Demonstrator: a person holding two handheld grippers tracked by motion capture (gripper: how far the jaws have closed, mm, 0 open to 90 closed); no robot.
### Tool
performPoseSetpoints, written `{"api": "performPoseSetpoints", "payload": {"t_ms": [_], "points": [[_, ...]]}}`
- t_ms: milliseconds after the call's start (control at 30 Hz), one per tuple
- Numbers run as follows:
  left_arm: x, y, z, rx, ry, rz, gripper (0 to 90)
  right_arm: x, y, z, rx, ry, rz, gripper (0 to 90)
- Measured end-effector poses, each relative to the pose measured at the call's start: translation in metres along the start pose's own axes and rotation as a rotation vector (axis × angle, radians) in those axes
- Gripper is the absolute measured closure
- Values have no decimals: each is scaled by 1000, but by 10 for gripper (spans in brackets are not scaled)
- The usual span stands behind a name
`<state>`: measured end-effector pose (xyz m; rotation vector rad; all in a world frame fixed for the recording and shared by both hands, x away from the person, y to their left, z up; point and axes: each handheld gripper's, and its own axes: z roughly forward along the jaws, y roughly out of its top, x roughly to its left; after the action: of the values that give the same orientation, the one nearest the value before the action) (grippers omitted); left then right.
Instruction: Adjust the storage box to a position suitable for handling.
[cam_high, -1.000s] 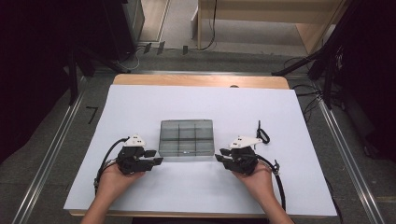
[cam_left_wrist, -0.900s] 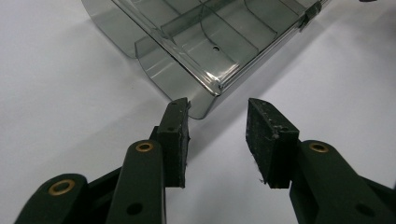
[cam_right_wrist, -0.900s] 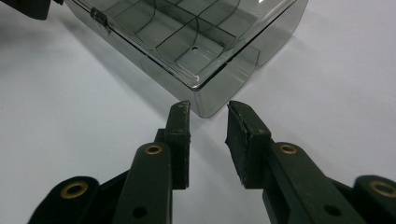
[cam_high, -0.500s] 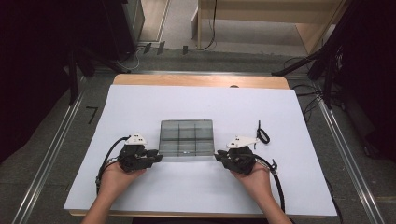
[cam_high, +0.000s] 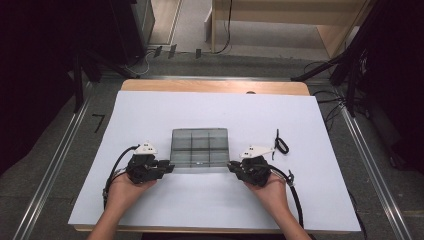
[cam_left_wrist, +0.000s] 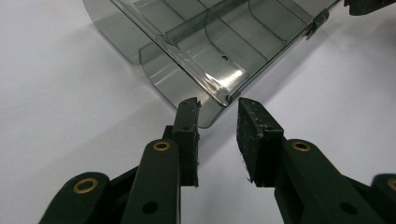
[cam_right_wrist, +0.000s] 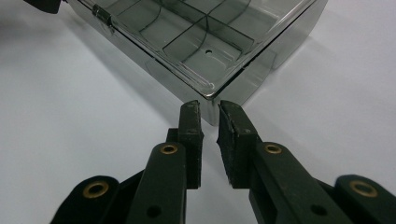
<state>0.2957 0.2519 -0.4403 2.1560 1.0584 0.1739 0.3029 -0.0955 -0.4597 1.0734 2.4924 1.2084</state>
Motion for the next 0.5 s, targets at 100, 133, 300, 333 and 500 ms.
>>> {"api": "performPoseSetpoints", "payload": {"t_ms": [100,133,300,333,500], "points": [[0,0,0,-1,0,-1,708,0,0,0,-11,-1,-8,808],[0,0,0,1,0,-1,708,0,1,-1,-11,-1,-7,809],[0,1,-1,1,-4,-9,709,0,1,-1,-12,0,-2,811],[0,1,-1,1,-5,-10,708,0,1,-1,-13,0,-1,811],[-1,2,-2,-3,5,-11,708,0,2,-3,-20,-1,1,810]]}}
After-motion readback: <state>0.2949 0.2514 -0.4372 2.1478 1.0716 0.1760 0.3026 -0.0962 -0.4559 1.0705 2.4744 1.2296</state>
